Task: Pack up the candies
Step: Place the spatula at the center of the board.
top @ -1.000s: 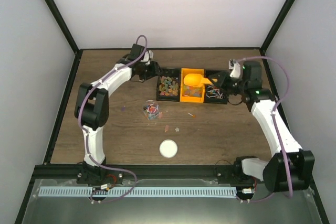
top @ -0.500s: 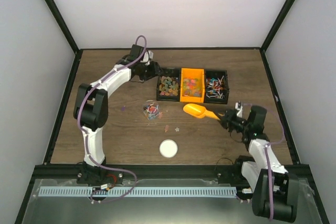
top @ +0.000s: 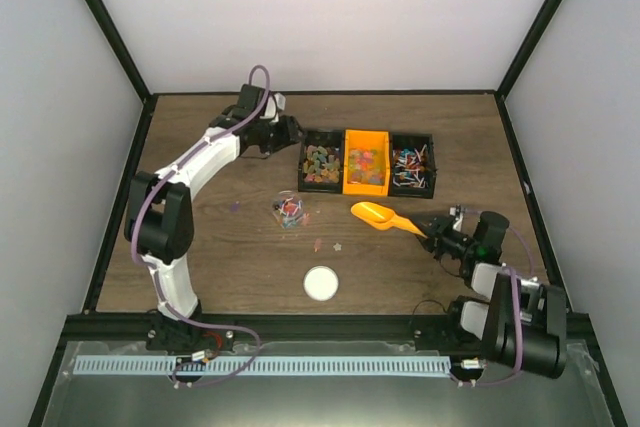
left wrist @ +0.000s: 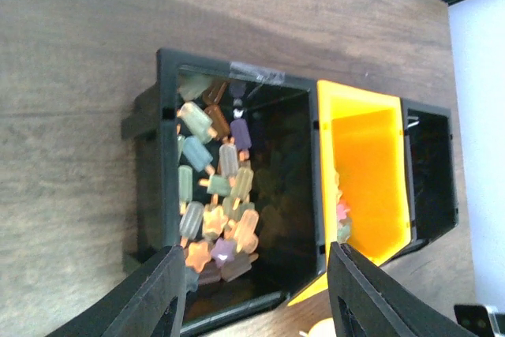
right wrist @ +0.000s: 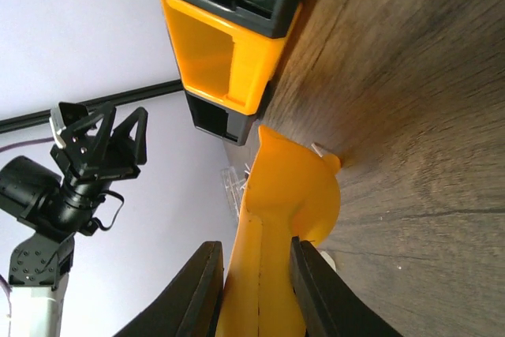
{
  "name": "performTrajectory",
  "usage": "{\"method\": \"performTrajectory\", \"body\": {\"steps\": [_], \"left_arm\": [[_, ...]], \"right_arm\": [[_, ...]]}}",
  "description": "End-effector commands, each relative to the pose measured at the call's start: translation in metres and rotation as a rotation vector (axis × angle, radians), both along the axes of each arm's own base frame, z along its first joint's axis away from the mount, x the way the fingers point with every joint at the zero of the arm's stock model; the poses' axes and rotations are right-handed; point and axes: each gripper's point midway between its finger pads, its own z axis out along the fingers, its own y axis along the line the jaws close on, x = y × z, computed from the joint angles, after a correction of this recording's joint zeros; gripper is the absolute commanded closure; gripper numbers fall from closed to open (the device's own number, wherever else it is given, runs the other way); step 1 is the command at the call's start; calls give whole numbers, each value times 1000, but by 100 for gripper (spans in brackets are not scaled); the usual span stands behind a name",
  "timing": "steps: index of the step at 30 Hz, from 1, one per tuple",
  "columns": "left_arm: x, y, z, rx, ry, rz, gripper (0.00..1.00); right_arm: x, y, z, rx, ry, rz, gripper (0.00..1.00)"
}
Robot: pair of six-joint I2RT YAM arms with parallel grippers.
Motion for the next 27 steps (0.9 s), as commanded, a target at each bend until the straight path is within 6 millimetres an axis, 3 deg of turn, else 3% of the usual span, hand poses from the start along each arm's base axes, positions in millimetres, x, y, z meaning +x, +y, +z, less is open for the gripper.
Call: {"method": "performTrajectory", "body": {"steps": [1, 4, 14, 23, 27], "left_arm": [[-11, 14, 3, 15, -8, 16, 49], [-15, 18, 1, 11, -5, 30, 49], [-20, 33, -3, 26, 3, 48, 49], [-19, 37, -6, 22, 7, 53, 48], [-19, 37, -7, 21, 7, 54, 48]], "right_arm": [[11, 1, 8, 1, -62, 69, 99], [14, 1, 3, 14, -44, 95, 98], [21, -3, -22, -33, 47, 117, 73], [32, -17, -14, -180, 49, 87, 29], [38, -30, -14, -293, 86, 51, 13]]}}
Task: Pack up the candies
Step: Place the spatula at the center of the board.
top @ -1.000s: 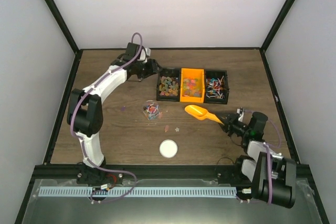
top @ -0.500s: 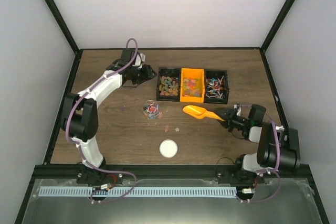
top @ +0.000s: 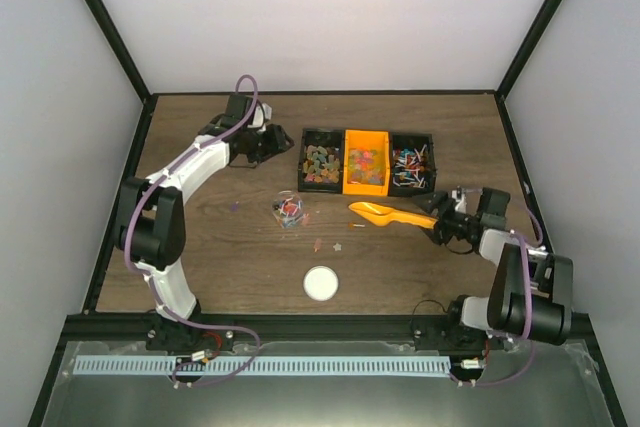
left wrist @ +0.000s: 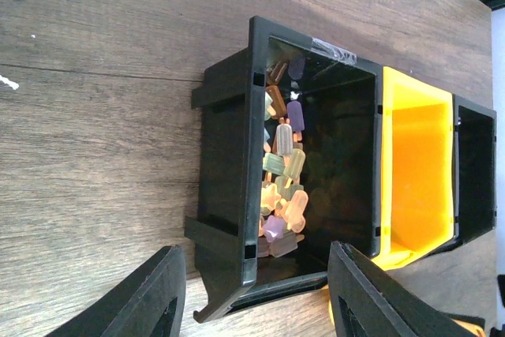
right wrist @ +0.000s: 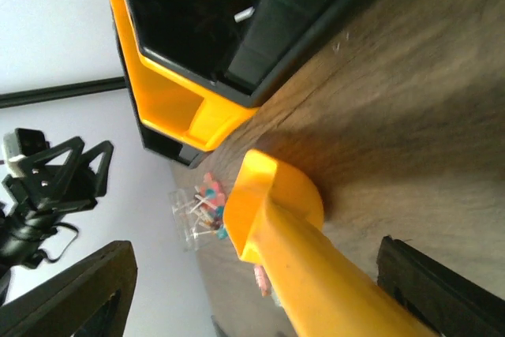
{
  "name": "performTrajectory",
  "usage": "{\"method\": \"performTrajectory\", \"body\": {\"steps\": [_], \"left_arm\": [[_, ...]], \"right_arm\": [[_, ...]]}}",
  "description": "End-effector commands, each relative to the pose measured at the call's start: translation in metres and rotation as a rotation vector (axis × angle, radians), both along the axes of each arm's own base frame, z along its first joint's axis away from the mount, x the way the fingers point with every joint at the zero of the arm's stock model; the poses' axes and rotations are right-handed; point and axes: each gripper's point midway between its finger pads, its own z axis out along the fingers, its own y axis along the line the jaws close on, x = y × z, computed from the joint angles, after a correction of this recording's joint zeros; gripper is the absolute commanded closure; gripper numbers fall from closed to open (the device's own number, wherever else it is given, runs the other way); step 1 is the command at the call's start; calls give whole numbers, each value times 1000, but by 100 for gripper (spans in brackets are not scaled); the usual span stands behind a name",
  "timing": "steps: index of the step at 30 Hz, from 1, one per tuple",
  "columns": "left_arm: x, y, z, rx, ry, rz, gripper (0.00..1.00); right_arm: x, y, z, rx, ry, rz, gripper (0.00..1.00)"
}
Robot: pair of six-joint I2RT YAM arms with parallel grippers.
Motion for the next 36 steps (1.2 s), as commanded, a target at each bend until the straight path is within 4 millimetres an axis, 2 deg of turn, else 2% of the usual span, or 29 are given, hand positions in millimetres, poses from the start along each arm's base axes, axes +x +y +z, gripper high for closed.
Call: {"method": "performTrajectory", "body": {"steps": [1, 4, 7, 14, 17, 19, 21, 23, 24, 26, 29, 32, 33, 36], "left_arm": [[0, 1, 15, -10, -49, -7, 48], [-1, 2, 14, -11, -45, -4, 48], [0, 1, 15, -12, -48, -5, 48], [-1, 2, 11, -11, -44, -5, 49], [-6, 5, 6, 3, -34, -8, 59], [-10, 9, 2, 26, -30, -11, 59], [-16, 12, -3, 49, -21, -19, 52], [-22, 15, -3, 67, -22, -29, 33], [-26, 17, -4, 76, -20, -36, 27], [-34, 20, -8, 88, -15, -46, 16], [-47, 25, -13, 107, -3, -56, 2], [-59, 28, -15, 110, 10, -66, 0], [-62, 28, -15, 107, 10, -71, 0], [-74, 29, -17, 101, 23, -79, 4]], "right_arm": [[6, -22, -3, -178, 48, -50, 10], [7, -34, -4, -268, 86, -64, 5], [5, -36, -2, -290, 111, -50, 4], [-1, -74, 0, -547, 138, -166, 0], [2, -86, -2, -626, 156, -164, 0], [4, -98, 0, -693, 182, -158, 0], [10, -111, 7, -777, 175, -166, 0], [15, -122, 13, -845, 168, -164, 0], [17, -126, 15, -868, 170, -161, 0], [22, -125, 16, -879, 144, -126, 0], [22, -117, 5, -842, 168, -69, 0], [22, -124, 2, -865, 196, -93, 0], [24, -128, 8, -885, 184, -124, 0], [34, -130, 44, -893, 60, -204, 0]]}}
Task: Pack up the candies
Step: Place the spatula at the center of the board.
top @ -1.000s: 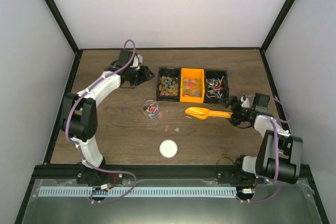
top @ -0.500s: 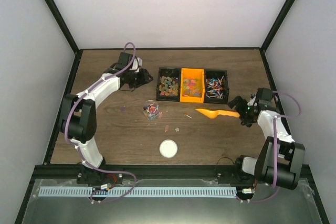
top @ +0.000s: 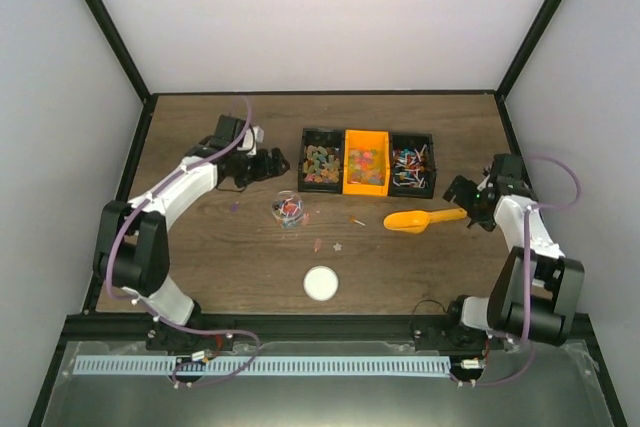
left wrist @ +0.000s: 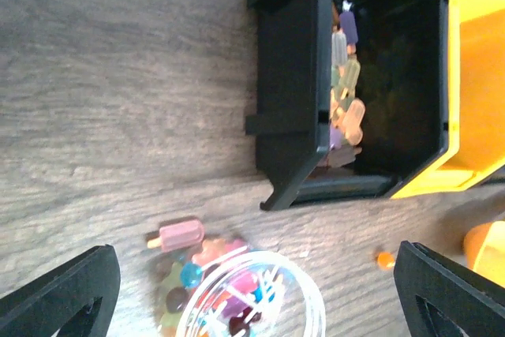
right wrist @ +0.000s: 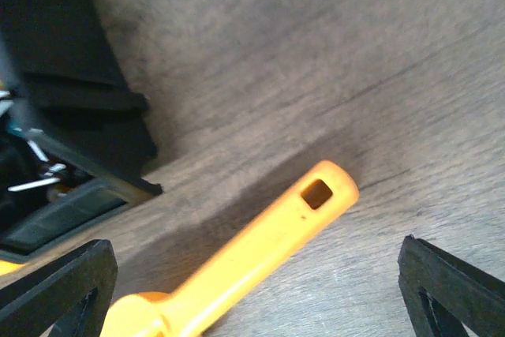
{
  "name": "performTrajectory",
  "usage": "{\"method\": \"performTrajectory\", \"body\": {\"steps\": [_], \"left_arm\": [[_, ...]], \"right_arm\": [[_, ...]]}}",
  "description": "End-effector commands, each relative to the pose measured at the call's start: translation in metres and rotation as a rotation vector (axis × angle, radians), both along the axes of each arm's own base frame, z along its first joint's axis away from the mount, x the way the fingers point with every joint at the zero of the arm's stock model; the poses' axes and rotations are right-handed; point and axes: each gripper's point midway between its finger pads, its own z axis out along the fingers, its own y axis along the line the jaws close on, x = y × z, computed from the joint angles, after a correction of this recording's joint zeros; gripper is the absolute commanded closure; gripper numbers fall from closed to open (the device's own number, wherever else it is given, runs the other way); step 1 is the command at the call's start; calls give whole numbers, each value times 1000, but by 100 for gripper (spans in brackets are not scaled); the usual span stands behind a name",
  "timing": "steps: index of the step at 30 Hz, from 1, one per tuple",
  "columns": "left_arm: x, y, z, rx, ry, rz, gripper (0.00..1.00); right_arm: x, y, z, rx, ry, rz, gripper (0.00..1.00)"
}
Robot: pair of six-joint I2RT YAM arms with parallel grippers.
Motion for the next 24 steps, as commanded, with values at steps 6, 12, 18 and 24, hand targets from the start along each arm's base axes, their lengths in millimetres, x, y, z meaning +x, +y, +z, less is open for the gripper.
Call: {"method": "performTrajectory", "body": {"steps": [6, 12, 18, 24], "left_arm": [[-37, 1, -19, -16, 64, -68, 31], [-44, -3, -32, 20, 87, -83, 45], [-53, -11, -46, 134, 106, -122, 50], [-58, 0, -50, 224, 103, -76, 59]], "right_arm": [[21, 4, 55, 40, -181, -4, 0], [23, 8, 57, 55, -191, 21, 1], [22, 12, 56, 71, -182, 37, 1], [20, 16, 54, 88, -183, 53, 2]]}}
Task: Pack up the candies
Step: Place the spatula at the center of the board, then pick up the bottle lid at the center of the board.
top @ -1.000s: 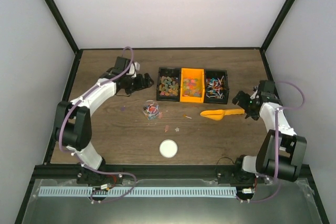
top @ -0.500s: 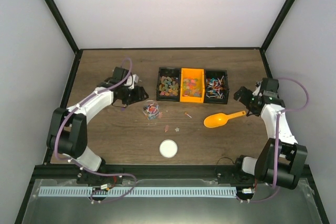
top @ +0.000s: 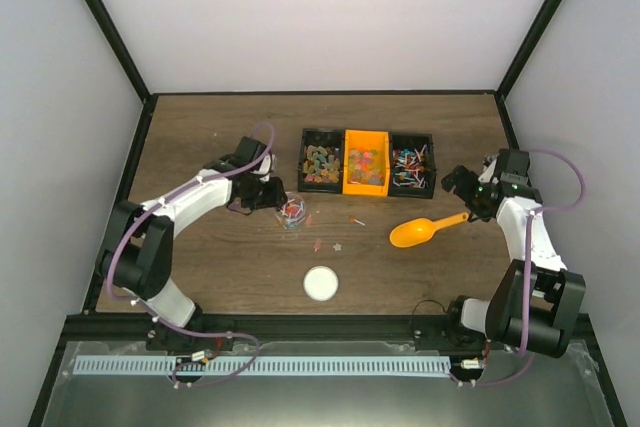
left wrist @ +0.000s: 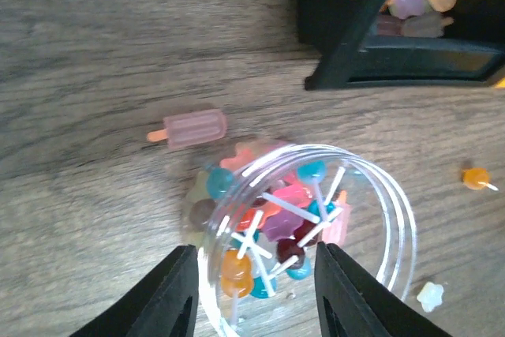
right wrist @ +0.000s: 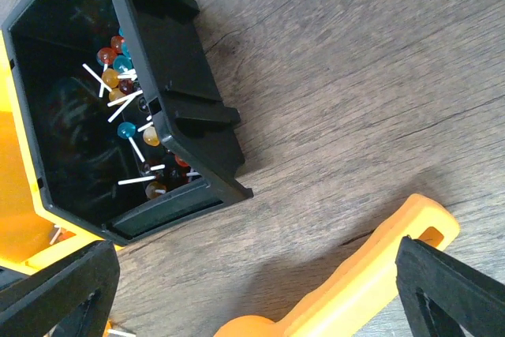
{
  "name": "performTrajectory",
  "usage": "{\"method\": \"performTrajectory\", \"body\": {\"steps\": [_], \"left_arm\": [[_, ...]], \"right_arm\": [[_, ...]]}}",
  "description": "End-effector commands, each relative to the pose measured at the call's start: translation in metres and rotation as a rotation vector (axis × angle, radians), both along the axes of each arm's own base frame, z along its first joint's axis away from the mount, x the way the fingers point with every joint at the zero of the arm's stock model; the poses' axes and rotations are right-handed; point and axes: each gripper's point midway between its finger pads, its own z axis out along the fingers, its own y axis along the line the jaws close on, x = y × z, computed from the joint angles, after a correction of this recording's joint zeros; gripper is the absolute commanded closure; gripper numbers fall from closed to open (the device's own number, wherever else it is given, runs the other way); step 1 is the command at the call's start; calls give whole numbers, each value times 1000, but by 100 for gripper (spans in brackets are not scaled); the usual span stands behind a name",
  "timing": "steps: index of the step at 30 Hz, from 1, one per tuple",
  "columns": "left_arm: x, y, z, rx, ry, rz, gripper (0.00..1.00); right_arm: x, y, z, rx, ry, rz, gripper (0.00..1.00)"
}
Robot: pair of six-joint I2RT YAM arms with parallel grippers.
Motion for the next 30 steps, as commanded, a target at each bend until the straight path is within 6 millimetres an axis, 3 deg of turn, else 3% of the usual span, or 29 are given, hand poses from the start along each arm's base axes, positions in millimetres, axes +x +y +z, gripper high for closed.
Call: {"method": "performTrajectory", "body": {"steps": [1, 8, 12, 16, 22, 30], "left_arm": [[3, 16, 0, 87, -25, 43, 60], [-1, 15, 0, 97, -27, 23, 71], [-6, 15, -7, 117, -13, 5, 72], [-10, 10, -8, 125, -14, -8, 80], [-15, 4, -11, 151, -6, -28, 86], [-26, -10, -13, 119, 26, -69, 94]], "right_arm": [[4, 1, 12, 10, -34, 17, 2], [1, 4, 10, 22, -33, 22, 3], [1, 6, 21, 29, -46, 35, 3], [-2, 11, 35, 46, -65, 39, 11], [-12, 26, 34, 119, -69, 59, 14], [-12, 38, 49, 146, -89, 94, 15]]}}
